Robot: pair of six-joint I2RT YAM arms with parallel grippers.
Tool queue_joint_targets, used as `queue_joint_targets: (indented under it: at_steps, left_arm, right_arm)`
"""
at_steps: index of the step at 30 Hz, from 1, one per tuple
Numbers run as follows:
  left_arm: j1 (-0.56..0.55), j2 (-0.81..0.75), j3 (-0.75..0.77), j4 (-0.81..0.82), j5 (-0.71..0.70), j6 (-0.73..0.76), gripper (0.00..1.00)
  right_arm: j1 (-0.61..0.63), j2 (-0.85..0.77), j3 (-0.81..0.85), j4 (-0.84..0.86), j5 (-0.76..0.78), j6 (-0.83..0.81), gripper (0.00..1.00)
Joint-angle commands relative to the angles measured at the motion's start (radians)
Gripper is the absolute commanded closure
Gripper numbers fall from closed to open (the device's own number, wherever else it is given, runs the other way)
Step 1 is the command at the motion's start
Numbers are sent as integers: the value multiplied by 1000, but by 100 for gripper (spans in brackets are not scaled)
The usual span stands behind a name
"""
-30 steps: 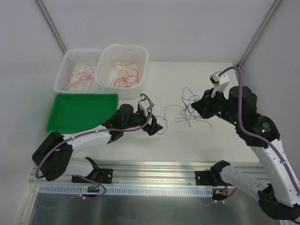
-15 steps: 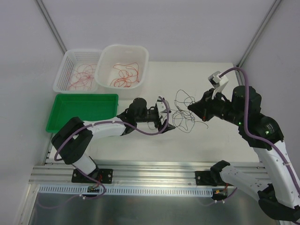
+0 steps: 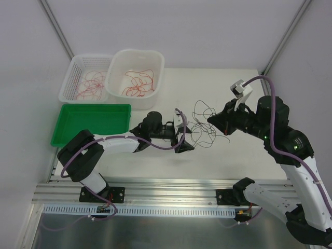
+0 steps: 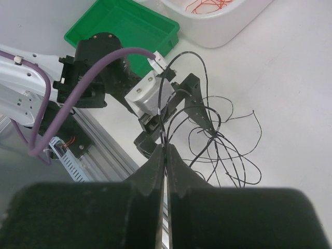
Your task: Untangle the cables
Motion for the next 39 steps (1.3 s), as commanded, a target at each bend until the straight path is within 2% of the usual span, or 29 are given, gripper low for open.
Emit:
queue_joint_targets:
  at_steps: [1,6,10,13,14,16,18,19,20,21,28,31,33,39]
  left_arm:
    - [-11,-62,-29,92,51,-80,13]
    - [-24,-24,-8,140,2,-186,21]
    - [-38,39,26,187,-48,-264,34]
    - [-39,62,35,192,-98,-304,56]
    - [-39,57,21,193,-113,-304,80]
    - [-38,24,-8,195,-208,-297,100]
    - [-35,-37,-63,164,-303,-280,100]
    - [-1,-97,-98,64,-483,-280,100]
    - [-1,-98,-98,63,-485,-280,100]
    - [13,-116,-103,-23,-524,-296,100]
    - [111,-301,-164,-263,-657,-355,100]
    - [116,-381,-180,-371,-713,-353,100]
    - [125,-436,-186,-432,-779,-355,100]
    - [165,-556,-207,-578,-847,-367,100]
  right_arm:
    - [4,-12,-17,51,-6,4,99]
    - [4,-17,-37,77,-17,26,99]
    - [7,-25,-62,89,-18,38,99]
    - [9,-38,-76,78,6,32,99]
    - [7,-45,-80,65,21,27,99]
    - [7,-64,-91,42,102,23,99]
    - [6,-78,-97,0,172,20,99]
    - [0,-100,-108,-41,292,11,99]
    - [0,-109,-112,-41,293,10,99]
    - [-5,-117,-118,-67,342,10,99]
    - [-51,-163,-166,-185,759,56,99]
    - [-81,-169,-194,-207,819,87,99]
    - [-103,-160,-207,-213,821,87,99]
    - [-157,-114,-246,-207,779,121,99]
